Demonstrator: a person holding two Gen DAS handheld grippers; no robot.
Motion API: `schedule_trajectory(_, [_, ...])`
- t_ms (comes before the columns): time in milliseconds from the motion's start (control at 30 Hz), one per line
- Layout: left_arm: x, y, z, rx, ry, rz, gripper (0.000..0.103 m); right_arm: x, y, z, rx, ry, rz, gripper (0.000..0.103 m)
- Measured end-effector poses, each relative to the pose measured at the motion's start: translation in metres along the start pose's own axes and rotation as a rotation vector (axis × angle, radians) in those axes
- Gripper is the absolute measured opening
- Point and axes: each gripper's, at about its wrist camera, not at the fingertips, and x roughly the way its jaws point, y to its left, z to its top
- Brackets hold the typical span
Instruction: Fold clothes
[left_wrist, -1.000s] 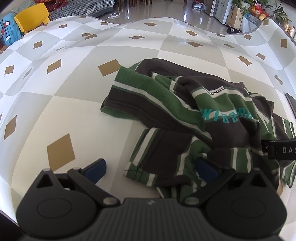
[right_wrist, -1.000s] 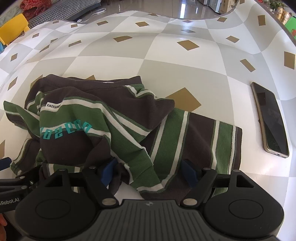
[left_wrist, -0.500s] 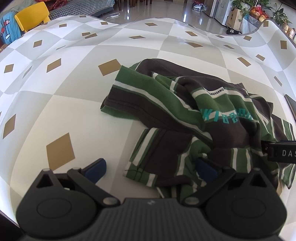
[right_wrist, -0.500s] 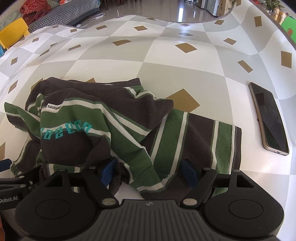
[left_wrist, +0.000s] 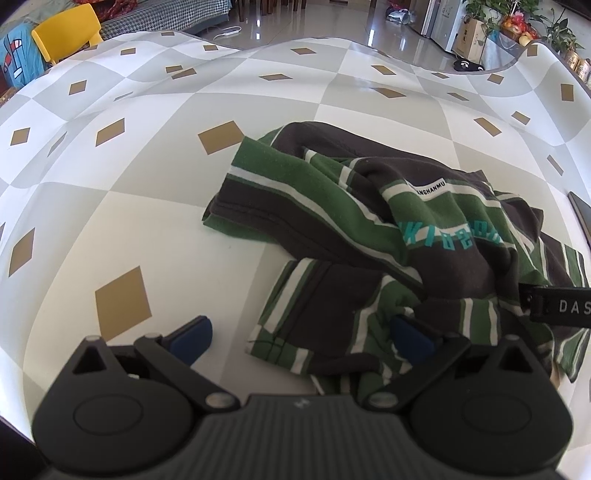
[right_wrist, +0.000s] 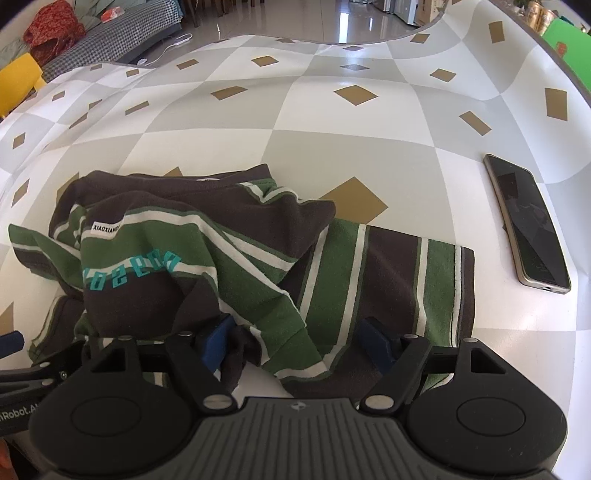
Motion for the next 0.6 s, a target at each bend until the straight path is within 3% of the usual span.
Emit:
schedule_trajectory(267, [-0.03, -0.013, -0.003, 0.085, -0.063, -0.01, 0.103, -0.036, 0.004, -0.003, 0.011, -0.082, -0.023, 0.073])
schedule_trajectory(600, [-0.049, -0.014, -0.025, 0.118, -0.042, -0.005, 0.103, -0.064, 0.001, -0.029, 0.094, -0.043, -0.035, 0.073])
